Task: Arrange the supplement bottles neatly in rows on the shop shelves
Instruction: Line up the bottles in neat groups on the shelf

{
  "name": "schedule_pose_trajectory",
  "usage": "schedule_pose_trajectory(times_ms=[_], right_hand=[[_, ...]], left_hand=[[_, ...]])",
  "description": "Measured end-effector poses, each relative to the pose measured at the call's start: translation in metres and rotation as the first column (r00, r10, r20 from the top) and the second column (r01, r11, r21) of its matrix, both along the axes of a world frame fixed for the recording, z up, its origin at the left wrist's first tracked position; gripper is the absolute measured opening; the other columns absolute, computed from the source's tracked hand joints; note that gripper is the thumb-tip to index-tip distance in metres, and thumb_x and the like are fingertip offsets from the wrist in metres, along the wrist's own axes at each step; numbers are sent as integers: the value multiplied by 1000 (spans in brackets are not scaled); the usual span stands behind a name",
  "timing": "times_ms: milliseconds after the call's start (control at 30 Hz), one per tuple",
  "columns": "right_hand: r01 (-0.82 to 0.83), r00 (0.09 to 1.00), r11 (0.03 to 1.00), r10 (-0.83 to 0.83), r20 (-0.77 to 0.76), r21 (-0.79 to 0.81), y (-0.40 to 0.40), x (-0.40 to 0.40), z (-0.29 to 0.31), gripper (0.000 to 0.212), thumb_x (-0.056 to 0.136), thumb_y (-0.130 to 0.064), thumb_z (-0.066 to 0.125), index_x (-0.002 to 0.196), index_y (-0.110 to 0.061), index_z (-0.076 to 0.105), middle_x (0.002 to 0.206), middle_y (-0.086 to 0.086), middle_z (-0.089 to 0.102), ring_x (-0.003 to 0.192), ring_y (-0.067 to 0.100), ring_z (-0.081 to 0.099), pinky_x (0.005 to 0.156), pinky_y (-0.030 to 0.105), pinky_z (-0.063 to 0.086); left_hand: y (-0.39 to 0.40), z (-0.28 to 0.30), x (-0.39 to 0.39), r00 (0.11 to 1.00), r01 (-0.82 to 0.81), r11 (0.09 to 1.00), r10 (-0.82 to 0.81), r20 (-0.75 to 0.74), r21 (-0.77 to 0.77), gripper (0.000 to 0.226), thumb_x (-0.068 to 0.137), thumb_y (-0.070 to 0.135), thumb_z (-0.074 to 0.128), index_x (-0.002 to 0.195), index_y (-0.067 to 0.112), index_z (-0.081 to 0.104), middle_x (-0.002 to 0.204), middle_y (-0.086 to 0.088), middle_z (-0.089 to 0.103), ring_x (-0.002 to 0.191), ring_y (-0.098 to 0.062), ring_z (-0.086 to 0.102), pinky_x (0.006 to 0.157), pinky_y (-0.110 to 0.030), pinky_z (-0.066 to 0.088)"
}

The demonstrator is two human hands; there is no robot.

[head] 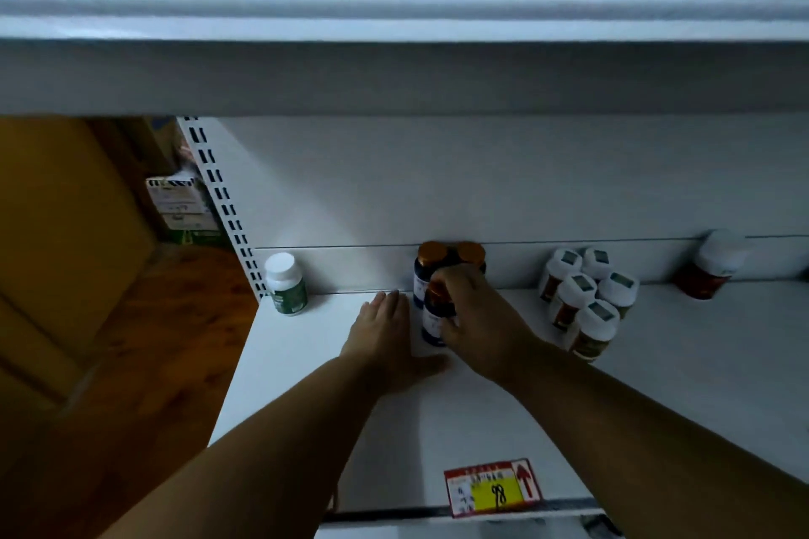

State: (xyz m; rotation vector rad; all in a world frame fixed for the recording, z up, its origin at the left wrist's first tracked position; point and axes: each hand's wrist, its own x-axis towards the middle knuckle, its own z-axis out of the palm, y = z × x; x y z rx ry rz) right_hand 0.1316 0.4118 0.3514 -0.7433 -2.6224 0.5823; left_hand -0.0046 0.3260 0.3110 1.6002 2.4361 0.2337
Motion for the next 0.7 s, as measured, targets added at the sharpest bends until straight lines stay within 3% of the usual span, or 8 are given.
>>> schedule_pose_trajectory(times_ms=[100,333,500,600,700], right_hand=[[55,997,994,-60,49,99,7,-7,-3,47,80,-17,63,125,-19,48,128,9,43,112,31,49,87,47,50],[145,988,988,-147,44,59,1,-7,-1,51,83,-22,69,126,-25,43,134,4,39,115,28,51,91,42,51],[153,988,988,-153,-19,27,-12,15,7,58,83,-28,69,134,-20,42,134,9,42,118,29,50,94,44,49],[130,992,991,-130,-5,24,-29,39,6,64,84,-27,69,139,-18,39,135,9,41,122,28,47,98,41,45],[70,997,997,-72,-36,-34,-50,69,0,58,85,-26,68,137,-14,44,135,10,43,121,27,47,99,36,44]], left_hand=[[7,-10,-2,1000,0,1000,0,-11,-3,117,70,88,45,155,13,14,163,-6,14,150,-25,8,121,-39,8],[10,-9,0,1000,-8,1000,8,21,-22,110,76,85,41,156,16,9,164,-5,10,151,-23,5,120,-40,3],[-19,10,27,997,-40,999,38,62,23,93,86,68,50,154,16,16,161,-5,21,145,-26,23,118,-38,21],[-49,23,56,998,-56,996,54,36,62,91,90,65,46,156,14,9,164,-5,9,149,-24,12,120,-34,11],[-77,31,87,998,-66,990,63,28,122,91,90,64,48,156,13,11,163,-5,12,149,-21,13,119,-32,11]])
